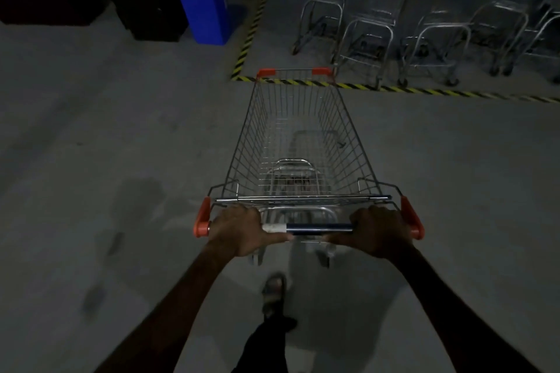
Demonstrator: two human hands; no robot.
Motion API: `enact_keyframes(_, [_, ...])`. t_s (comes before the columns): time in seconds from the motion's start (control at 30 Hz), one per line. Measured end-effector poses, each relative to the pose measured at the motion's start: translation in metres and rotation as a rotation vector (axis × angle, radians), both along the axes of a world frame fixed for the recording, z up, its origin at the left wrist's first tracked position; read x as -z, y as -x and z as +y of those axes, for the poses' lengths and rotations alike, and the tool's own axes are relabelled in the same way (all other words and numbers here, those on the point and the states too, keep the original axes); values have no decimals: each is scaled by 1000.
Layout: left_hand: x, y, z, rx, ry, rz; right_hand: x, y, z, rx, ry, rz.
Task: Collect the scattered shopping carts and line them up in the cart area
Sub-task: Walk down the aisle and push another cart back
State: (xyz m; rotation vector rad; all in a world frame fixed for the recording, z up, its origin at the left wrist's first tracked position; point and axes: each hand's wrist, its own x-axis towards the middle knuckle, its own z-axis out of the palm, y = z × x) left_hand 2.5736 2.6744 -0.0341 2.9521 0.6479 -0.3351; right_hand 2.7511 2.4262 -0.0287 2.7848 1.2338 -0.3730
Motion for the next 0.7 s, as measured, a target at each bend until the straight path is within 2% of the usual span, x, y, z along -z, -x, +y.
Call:
enact_keyframes(0.2, [7,-128,102,0,-35,-44,9,-134,104,-16,-16,-77])
enact_keyframes(0.47, [1,-300,244,12,26,-40,1,-301,247,44,-7,6])
enact_keyframes(0.7, [3,-426,343,14,6,-19,8,-429,342,22,-8,-55])
